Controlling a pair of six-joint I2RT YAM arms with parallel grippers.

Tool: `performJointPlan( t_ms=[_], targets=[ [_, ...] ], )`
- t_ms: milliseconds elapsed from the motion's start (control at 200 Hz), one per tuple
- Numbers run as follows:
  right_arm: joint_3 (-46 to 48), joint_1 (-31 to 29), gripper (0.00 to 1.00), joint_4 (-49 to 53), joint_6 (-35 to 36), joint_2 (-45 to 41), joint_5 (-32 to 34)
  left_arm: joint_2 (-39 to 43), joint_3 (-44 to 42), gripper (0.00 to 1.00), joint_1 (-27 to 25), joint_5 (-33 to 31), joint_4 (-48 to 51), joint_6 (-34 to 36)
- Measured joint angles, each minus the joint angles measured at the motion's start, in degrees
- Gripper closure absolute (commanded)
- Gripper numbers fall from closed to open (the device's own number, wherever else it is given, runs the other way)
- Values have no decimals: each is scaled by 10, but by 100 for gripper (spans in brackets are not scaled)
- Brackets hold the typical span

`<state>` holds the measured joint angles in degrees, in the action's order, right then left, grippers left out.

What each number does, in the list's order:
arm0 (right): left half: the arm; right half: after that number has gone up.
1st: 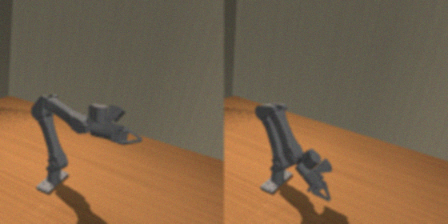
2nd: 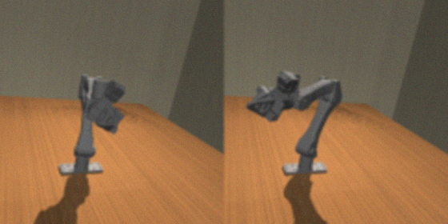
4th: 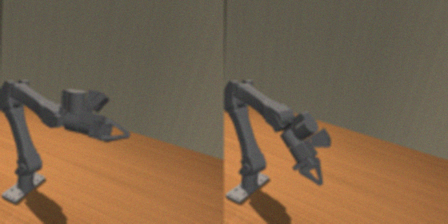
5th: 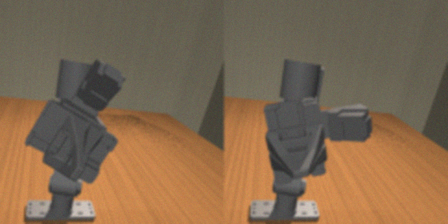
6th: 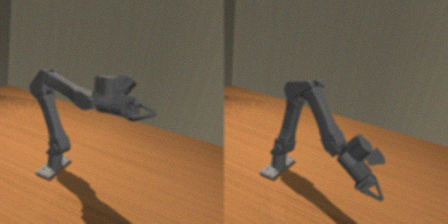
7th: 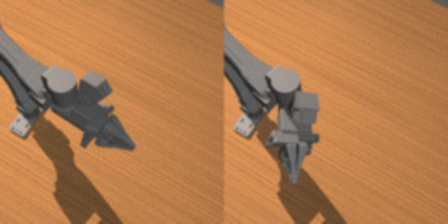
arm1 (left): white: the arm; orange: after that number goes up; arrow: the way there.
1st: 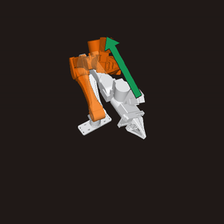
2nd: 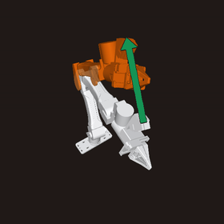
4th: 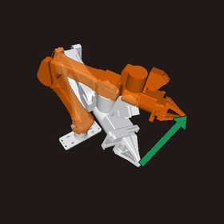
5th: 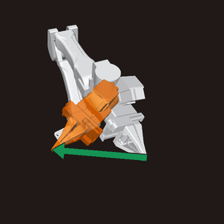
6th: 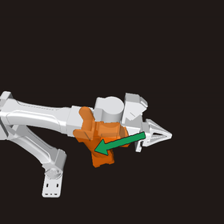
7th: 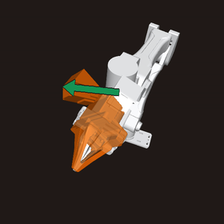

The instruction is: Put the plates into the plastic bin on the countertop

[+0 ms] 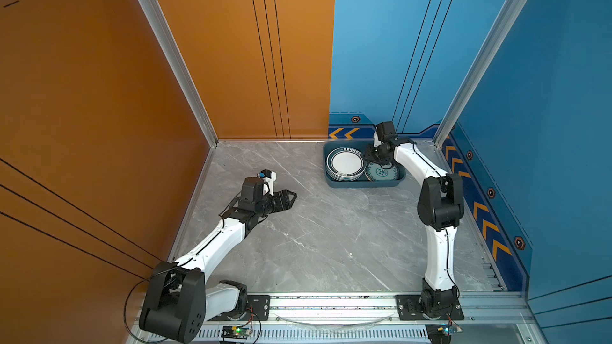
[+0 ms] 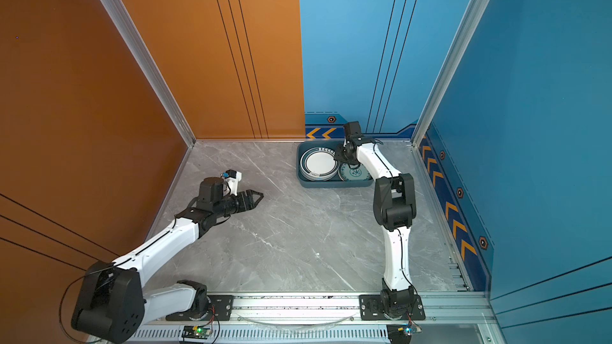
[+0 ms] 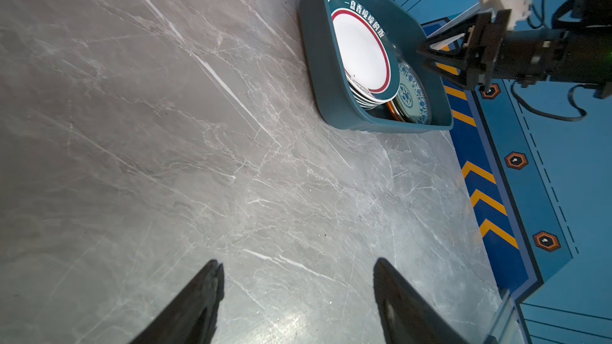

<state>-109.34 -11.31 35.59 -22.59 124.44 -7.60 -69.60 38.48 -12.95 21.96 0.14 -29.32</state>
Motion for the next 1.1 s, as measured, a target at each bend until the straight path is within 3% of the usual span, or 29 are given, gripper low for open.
performJointPlan(
  t_ms=[155,255,305,511,771,956,1101],
  targets=[
    [70,0,45,-14,13,-84,11,40,-16,25,10,-63,5,11],
    [138,0,37,-38,19,-164,37,64,-31,25,18,-137,3,26],
    [176,0,32,-56,21,-207,63,69,-37,24,21,-177,-3,38],
    [337,12,28,-144,62,-331,191,51,-83,19,32,-321,-68,117],
    [653,75,26,-368,136,-370,230,-1,-84,15,77,-384,-124,176],
    [731,79,25,-498,154,-375,244,-48,-149,15,93,-407,-298,215],
    [789,88,23,-621,154,-377,244,-106,-153,10,108,-401,-328,235]
  ],
)
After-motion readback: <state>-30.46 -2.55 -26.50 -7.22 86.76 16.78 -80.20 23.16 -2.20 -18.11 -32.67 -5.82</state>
